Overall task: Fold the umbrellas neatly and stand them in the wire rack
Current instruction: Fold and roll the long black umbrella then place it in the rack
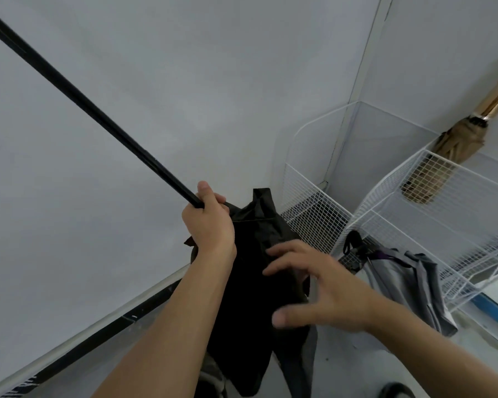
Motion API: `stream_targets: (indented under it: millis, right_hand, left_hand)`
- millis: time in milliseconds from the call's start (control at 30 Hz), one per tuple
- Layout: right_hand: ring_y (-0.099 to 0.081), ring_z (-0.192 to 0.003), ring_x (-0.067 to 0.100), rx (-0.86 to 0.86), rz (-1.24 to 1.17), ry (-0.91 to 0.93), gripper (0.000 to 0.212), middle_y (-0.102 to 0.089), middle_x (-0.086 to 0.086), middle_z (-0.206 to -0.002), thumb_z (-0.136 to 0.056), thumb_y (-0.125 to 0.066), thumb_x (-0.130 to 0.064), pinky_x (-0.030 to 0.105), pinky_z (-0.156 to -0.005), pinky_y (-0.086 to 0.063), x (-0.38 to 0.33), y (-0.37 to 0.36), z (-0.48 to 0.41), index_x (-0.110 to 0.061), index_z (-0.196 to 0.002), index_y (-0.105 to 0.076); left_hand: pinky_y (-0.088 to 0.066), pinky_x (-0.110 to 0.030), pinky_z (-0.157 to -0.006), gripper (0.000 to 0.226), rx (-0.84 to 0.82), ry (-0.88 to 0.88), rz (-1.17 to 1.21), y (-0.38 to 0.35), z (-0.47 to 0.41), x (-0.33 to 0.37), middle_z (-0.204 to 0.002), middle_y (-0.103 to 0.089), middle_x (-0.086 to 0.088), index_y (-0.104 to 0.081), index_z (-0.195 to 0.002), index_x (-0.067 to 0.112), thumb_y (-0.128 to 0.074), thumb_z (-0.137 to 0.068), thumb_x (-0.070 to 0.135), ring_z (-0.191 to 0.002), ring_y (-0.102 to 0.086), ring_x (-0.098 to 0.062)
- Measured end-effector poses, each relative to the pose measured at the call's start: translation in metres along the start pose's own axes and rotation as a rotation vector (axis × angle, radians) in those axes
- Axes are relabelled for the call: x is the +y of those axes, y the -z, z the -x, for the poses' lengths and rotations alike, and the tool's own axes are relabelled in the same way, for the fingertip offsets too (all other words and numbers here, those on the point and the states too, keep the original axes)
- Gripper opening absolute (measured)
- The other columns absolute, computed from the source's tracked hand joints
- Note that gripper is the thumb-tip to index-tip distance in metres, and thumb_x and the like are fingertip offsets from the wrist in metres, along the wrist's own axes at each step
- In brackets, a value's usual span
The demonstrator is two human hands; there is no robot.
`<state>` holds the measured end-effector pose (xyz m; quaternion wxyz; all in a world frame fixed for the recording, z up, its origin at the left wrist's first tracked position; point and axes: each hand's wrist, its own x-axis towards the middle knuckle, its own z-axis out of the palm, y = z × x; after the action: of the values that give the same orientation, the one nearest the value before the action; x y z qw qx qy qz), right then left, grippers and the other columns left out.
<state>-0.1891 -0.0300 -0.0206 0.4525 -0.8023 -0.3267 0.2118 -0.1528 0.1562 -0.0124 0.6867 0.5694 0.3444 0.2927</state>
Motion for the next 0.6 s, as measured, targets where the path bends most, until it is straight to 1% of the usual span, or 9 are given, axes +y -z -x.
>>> stream_targets:
  millis: [33,67,133,167,233,300,367,467,600]
  right_hand:
    - [-0.035,-0.134,-0.007,-0.093,0.08,-0.038,0.069,-0.033,-0.029,-0.147,-0.059,-0.083,-0.063,0.018,-0.107,-0.034,0.0,0.002,0.004,-0.046,-0.122,-0.06]
    - [-0.018,-0.142,-0.008,-0.146,0.209,-0.066,0.078,-0.018,-0.03,-0.154,-0.06,-0.082,-0.065,0.018,-0.113,-0.023,0.0,0.003,0.008,-0.048,-0.13,-0.053]
    - [-0.001,-0.145,-0.005,-0.134,0.429,-0.078,0.07,-0.006,-0.024,-0.159,-0.069,-0.075,-0.066,0.022,-0.116,-0.015,0.004,0.0,0.013,-0.047,-0.132,-0.051]
    - [-0.003,-0.146,-0.002,-0.086,0.461,-0.086,0.06,-0.008,-0.02,-0.16,-0.075,-0.072,-0.063,0.025,-0.118,-0.016,0.008,-0.002,0.012,-0.045,-0.13,-0.056]
    - [-0.022,-0.144,0.006,0.08,0.403,-0.125,0.04,-0.025,-0.016,-0.157,-0.083,-0.069,-0.054,0.033,-0.118,-0.027,0.019,0.002,0.013,-0.04,-0.12,-0.066]
    - [-0.046,-0.129,0.004,0.269,0.269,-0.139,0.026,-0.048,-0.017,-0.141,-0.084,-0.071,-0.047,0.039,-0.108,-0.042,0.033,0.012,0.012,-0.035,-0.107,-0.074]
    - [-0.059,-0.108,-0.001,0.394,0.107,-0.189,0.018,-0.061,-0.02,-0.12,-0.082,-0.076,-0.038,0.036,-0.098,-0.049,0.043,0.023,0.012,-0.028,-0.097,-0.079]
    - [-0.067,-0.084,0.004,0.472,-0.07,-0.272,0.013,-0.068,-0.012,-0.09,-0.077,-0.082,-0.032,0.033,-0.08,-0.055,0.047,0.033,0.012,-0.021,-0.083,-0.079]
    - [-0.063,-0.056,0.004,0.507,-0.166,-0.361,0.022,-0.065,-0.008,-0.06,-0.075,-0.085,-0.031,0.019,-0.056,-0.046,0.045,0.04,0.02,-0.021,-0.063,-0.069]
  left_hand:
    - [-0.036,-0.015,-0.041,0.05,0.007,-0.007,0.007,-0.004,-0.001,0.0,-0.048,-0.044,0.002,-0.052,-0.064,0.009,-0.043,-0.104,0.038,-0.035,-0.038,-0.004]
    - [-0.036,-0.015,-0.04,0.05,0.005,-0.008,0.012,-0.009,-0.001,-0.001,-0.047,-0.044,0.002,-0.052,-0.063,0.009,-0.043,-0.104,0.038,-0.035,-0.039,-0.004]
    - [-0.036,-0.016,-0.04,0.05,-0.015,-0.013,0.012,-0.018,0.0,-0.005,-0.046,-0.044,0.003,-0.052,-0.063,0.009,-0.044,-0.103,0.039,-0.035,-0.039,-0.004]
    - [-0.036,-0.017,-0.041,0.051,-0.028,-0.02,0.006,-0.02,0.0,-0.008,-0.046,-0.044,0.004,-0.052,-0.063,0.01,-0.044,-0.103,0.039,-0.035,-0.04,-0.004]
    - [-0.037,-0.016,-0.043,0.051,-0.092,-0.028,-0.022,-0.03,0.006,-0.014,-0.046,-0.044,0.004,-0.052,-0.062,0.01,-0.044,-0.103,0.039,-0.037,-0.04,-0.004]
    - [-0.037,-0.016,-0.044,0.051,-0.174,-0.037,-0.049,-0.04,0.013,-0.019,-0.046,-0.045,0.004,-0.053,-0.062,0.01,-0.044,-0.103,0.039,-0.037,-0.04,-0.004]
    - [-0.037,-0.018,-0.045,0.052,-0.263,-0.036,-0.062,-0.051,0.021,-0.022,-0.046,-0.046,0.004,-0.053,-0.061,0.01,-0.045,-0.103,0.039,-0.039,-0.041,-0.005]
    - [-0.034,-0.018,-0.043,0.052,-0.389,-0.026,-0.06,-0.065,0.033,-0.027,-0.042,-0.041,0.005,-0.051,-0.059,0.009,-0.045,-0.104,0.036,-0.037,-0.037,-0.007]
    - [-0.036,-0.015,-0.043,0.051,-0.521,0.008,-0.052,-0.079,0.052,-0.035,-0.04,-0.04,0.0,-0.052,-0.061,0.007,-0.044,-0.104,0.034,-0.036,-0.037,-0.008]
